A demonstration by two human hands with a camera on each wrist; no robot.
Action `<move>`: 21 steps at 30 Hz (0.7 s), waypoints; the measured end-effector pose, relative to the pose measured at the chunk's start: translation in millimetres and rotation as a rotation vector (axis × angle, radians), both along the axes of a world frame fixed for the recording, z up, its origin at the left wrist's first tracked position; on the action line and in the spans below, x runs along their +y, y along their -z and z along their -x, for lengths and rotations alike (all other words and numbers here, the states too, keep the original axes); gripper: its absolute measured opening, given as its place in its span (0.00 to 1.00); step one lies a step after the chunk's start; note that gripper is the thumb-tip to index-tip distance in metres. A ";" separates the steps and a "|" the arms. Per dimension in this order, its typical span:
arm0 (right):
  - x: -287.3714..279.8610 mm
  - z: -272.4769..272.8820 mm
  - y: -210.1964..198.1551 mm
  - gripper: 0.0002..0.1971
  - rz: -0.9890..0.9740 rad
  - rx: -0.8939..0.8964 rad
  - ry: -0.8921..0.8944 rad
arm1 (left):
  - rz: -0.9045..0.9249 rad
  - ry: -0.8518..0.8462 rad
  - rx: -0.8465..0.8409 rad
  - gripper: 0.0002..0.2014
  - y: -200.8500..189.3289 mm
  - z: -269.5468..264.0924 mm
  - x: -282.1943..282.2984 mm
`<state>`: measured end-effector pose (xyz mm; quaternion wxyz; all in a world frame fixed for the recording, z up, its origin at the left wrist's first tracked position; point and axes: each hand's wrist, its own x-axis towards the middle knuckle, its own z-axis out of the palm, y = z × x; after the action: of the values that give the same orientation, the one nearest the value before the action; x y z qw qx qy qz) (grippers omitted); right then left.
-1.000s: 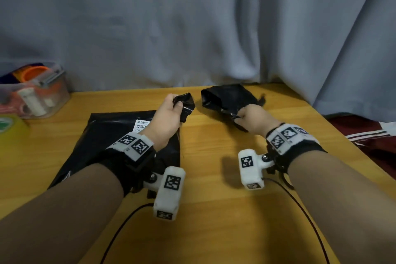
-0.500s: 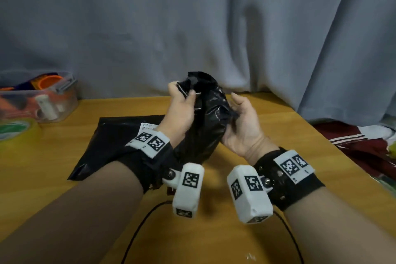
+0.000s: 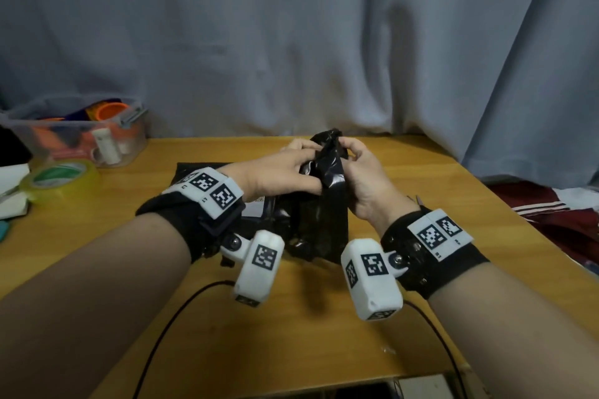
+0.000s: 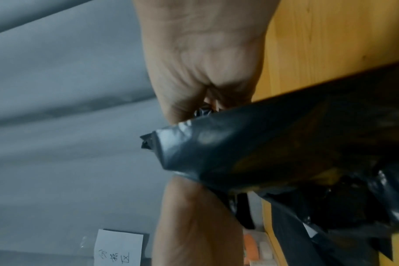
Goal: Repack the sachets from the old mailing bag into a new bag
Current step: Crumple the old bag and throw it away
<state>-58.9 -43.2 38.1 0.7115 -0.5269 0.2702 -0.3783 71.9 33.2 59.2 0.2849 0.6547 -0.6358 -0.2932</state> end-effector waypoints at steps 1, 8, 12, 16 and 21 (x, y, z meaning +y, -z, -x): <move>1.0 0.9 -1.9 0.22 0.014 0.014 0.037 | 0.004 0.022 0.128 0.26 -2.5 1.8 6.7; 2.2 25.5 -11.2 0.12 -0.145 -0.258 0.311 | -0.019 -0.207 0.264 0.47 8.8 3.5 39.8; 11.4 25.4 -10.5 0.19 -0.108 -0.311 0.400 | -0.079 -0.077 0.610 0.59 26.5 21.5 49.2; 16.1 18.9 10.4 0.23 0.172 -0.074 0.380 | 0.193 -0.261 0.727 0.56 38.4 26.8 29.5; 6.9 26.1 19.7 0.15 0.610 0.394 0.221 | 0.424 -0.495 0.682 0.24 32.2 5.2 9.1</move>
<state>-85.0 -36.2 18.4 0.4113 -0.7449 0.3321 -0.4070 66.7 42.4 27.0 0.6661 0.5805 -0.3766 -0.2784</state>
